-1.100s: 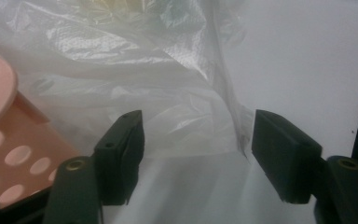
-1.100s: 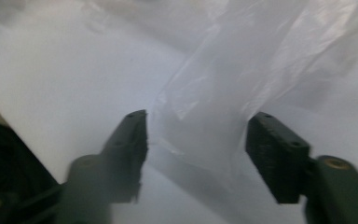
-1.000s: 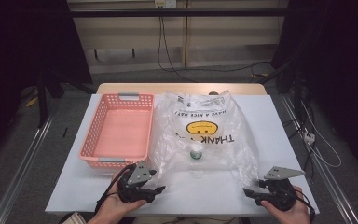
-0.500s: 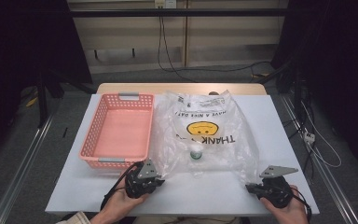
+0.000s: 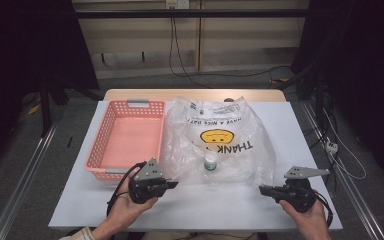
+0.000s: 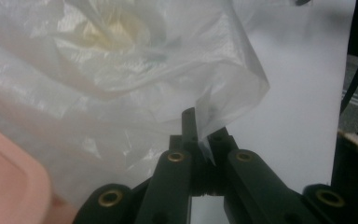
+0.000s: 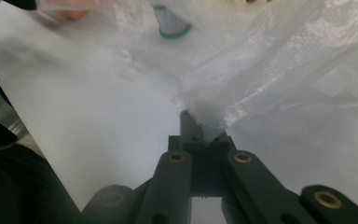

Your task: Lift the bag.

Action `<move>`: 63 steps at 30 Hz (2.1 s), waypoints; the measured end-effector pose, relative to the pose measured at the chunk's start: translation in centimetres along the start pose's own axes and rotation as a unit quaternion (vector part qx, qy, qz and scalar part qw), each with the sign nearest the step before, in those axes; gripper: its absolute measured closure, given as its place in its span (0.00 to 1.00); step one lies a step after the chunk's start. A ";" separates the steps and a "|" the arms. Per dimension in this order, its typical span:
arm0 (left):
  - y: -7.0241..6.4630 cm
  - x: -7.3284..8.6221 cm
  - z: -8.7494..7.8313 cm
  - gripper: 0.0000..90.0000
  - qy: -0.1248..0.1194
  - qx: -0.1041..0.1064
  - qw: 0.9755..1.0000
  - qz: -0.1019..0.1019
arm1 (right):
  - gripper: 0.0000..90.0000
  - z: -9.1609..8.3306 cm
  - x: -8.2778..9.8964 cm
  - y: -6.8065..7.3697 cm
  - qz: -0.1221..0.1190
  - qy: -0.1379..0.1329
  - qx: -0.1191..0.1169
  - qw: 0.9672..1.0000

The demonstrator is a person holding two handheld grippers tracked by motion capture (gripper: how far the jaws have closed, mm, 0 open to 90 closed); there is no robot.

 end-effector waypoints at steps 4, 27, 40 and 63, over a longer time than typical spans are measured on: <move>0.4 -1.4 -0.8 1.00 -0.023 -0.002 1.000 0.002 | 1.00 -1.0 -1.4 0.1 -0.004 -0.026 -0.009 1.000; 3.0 -6.8 -6.8 1.00 -0.113 -0.035 0.993 -0.007 | 1.00 -6.0 -8.6 0.1 -0.032 -0.127 0.016 0.991; 4.7 -8.5 -9.7 1.00 -0.148 -0.048 0.988 -0.021 | 1.00 -9.8 -12.7 -0.7 -0.042 -0.182 0.026 0.982; 6.2 -14.3 -16.3 1.00 -0.218 -0.093 0.972 -0.012 | 1.00 -17.3 -21.0 0.1 -0.071 -0.253 0.042 0.964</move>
Point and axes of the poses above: each handheld gripper's, and its own axes: z roughly forward along the jaws, x roughly out of its underside, y roughly to its left, the point moved 4 cm from there along z, roughly forward along the jaws, and after that the axes turned 14 degrees about y, right-handed, at the moved point
